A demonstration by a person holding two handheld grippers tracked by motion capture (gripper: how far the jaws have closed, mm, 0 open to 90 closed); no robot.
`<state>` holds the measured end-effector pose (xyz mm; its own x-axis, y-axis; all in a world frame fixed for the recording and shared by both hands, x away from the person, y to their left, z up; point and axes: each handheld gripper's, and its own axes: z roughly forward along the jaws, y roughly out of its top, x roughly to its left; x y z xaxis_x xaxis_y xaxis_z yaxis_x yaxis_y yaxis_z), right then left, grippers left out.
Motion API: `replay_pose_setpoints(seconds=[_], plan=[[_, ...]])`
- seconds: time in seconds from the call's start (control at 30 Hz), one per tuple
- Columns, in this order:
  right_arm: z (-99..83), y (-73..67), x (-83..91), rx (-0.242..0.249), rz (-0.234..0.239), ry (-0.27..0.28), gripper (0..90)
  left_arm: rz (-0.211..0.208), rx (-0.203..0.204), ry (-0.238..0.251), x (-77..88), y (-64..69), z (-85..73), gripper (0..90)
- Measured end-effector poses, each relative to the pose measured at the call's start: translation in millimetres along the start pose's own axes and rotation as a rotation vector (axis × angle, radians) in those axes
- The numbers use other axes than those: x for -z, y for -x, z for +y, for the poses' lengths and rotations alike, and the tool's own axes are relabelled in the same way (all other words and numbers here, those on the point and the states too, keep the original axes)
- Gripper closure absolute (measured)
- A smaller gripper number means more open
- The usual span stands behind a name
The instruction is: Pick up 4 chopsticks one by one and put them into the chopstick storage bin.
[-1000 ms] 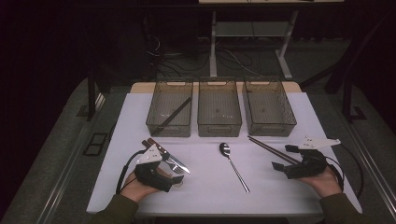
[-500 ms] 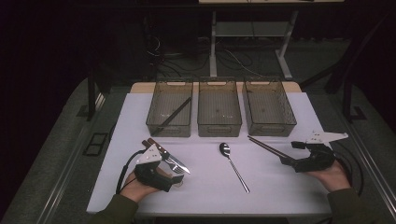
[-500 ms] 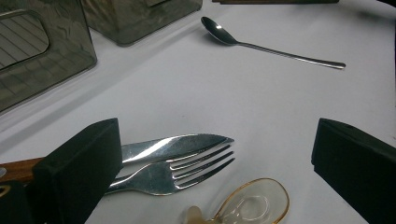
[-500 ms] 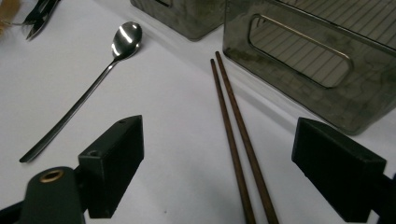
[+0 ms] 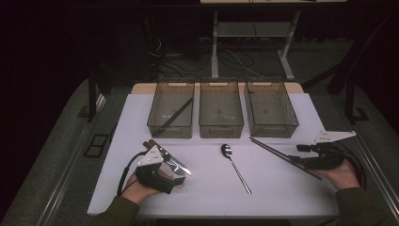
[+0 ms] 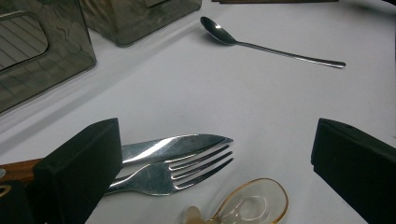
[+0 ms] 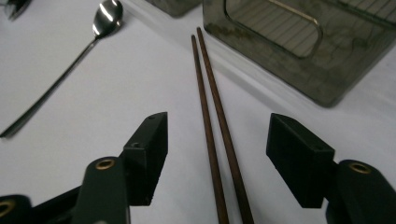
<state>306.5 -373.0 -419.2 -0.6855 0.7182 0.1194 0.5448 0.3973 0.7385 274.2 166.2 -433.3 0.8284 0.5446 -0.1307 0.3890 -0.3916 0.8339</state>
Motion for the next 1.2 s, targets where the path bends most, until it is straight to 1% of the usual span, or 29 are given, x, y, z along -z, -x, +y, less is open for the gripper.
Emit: replay_pose_setpoints(seconds=[0.03,0.1,0.13,0.2,0.37,0.43,0.47,0.57,0.67,0.8,0.83,1.0,1.1,1.13,1.2], plan=[[-2.3,1.7,-0.4,-0.008,0.003,-0.017,42.2,-0.001,-0.002,-0.001,0.0,0.1,0.1,0.9],[-2.8,2.6,-0.6,-0.002,0.003,-0.018,43.3,-0.001,-0.001,-0.001,-0.1,0.1,0.0,1.0],[-4.3,3.9,-0.8,-0.008,0.005,-0.029,46.1,-0.002,0.001,-0.002,-0.5,0.0,-0.1,1.0],[-5.5,6.0,-0.9,-0.002,-0.001,-0.036,50.0,-0.003,0.002,-0.003,-0.5,0.0,-0.1,1.0],[-10.8,13.0,-0.2,-0.005,-0.017,-0.062,61.9,-0.006,0.000,-0.001,-0.6,0.4,0.1,1.1],[-11.9,14.8,0.2,-0.005,-0.022,-0.070,63.7,-0.006,0.000,-0.001,-0.6,0.4,0.1,1.1],[-14.4,18.4,0.8,-0.007,-0.027,-0.081,67.8,-0.008,0.000,-0.002,-0.5,0.4,0.2,1.1],[-17.2,21.8,1.3,-0.003,-0.026,-0.100,72.1,-0.009,0.000,-0.003,-0.5,0.2,0.2,1.1],[-19.9,23.0,0.1,0.004,-0.019,-0.121,74.5,-0.009,0.002,-0.002,-0.3,-0.1,0.1,1.1],[-21.1,21.6,-2.9,0.023,-0.017,-0.153,75.3,-0.010,0.003,-0.002,-0.3,0.0,0.0,1.1],[-21.4,21.1,-3.5,0.019,-0.017,-0.162,76.2,-0.011,0.003,-0.002,-0.5,0.2,0.0,1.1],[-22.9,20.8,-6.6,0.040,-0.007,-0.185,77.9,-0.015,0.003,-0.005,-1.0,0.3,0.0,1.2],[-22.9,19.4,-6.7,0.048,-0.017,-0.188,78.6,-0.016,0.004,-0.007,-1.2,0.3,0.0,1.3],[-23.1,19.6,-6.9,0.061,-0.018,-0.186,79.0,-0.016,0.006,-0.006,-1.4,0.4,0.0,1.3],[-23.1,19.2,-7.0,0.068,-0.026,-0.188,80.8,-0.016,0.005,-0.006,-1.5,0.4,0.0,1.4]])
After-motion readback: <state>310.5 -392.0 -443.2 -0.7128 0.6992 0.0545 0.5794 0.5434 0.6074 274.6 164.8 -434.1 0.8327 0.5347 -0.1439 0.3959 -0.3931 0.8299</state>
